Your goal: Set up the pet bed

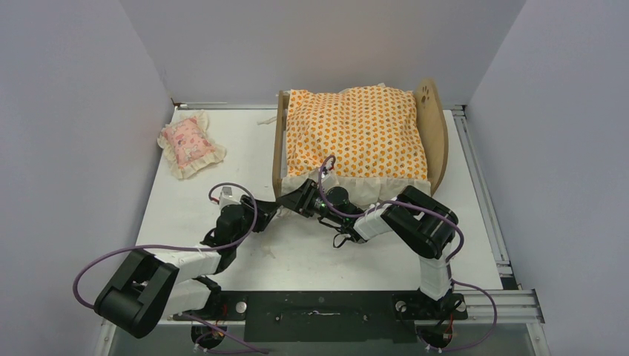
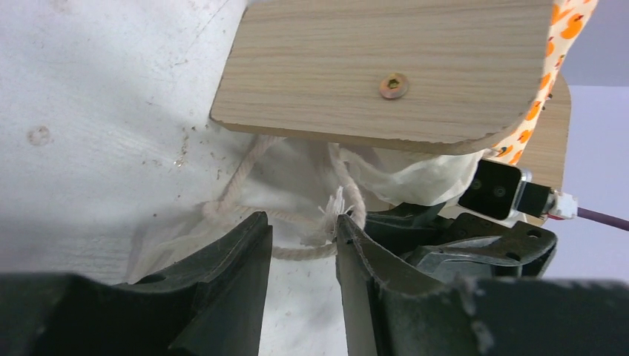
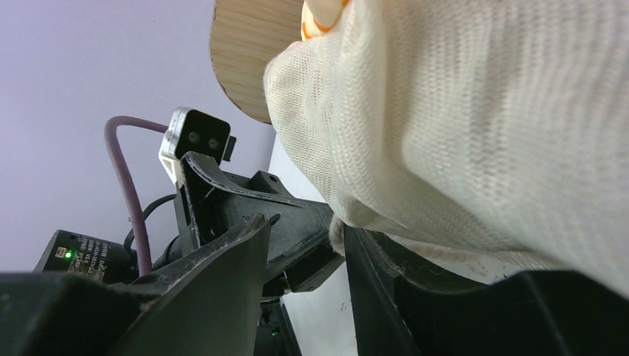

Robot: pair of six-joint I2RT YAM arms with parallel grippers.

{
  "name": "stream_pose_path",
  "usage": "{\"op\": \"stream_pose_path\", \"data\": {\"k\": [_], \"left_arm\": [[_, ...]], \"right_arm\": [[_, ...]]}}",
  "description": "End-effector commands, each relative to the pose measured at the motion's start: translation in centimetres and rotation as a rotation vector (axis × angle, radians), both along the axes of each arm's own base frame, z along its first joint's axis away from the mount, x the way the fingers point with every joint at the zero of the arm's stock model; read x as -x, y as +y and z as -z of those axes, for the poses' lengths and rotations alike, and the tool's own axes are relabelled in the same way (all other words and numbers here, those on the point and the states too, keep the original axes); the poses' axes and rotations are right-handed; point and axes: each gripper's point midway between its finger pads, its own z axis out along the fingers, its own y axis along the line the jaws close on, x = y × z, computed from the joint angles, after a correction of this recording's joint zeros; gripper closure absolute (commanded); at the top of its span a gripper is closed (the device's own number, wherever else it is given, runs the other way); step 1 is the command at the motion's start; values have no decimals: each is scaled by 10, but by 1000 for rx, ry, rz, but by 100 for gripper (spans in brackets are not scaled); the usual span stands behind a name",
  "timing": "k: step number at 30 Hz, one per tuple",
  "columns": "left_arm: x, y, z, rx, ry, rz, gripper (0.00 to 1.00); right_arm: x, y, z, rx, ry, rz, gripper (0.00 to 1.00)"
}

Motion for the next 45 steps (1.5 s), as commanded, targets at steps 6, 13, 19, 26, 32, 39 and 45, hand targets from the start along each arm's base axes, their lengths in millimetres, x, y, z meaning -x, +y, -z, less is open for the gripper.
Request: {"op": "stream_pose_path", "data": {"k": [6,13,19,26,32,39,45], "left_arm": [[-14,-2,-33,23,-140,0,69],[-15,-1,-31,-5,-153,7,91],[-16,6,-29,-92,-166,8,100],[-12,20,-23,-180,-136,-11,100],[-13,23,-22,-236,-103,21,100],[-12,29,-19,-294,-67,72,100],[-10,29,-14,-318,-47,116,100]], "right_arm": [[13,3,12,-4,61,-43,58],[16,5,13,-4,63,-56,58],[15,-5,15,85,17,-38,56],[16,-39,17,422,-165,59,42],[41,-25,22,660,-383,-34,44],[76,19,29,697,-632,-243,46],[95,48,38,705,-796,-389,45]]}}
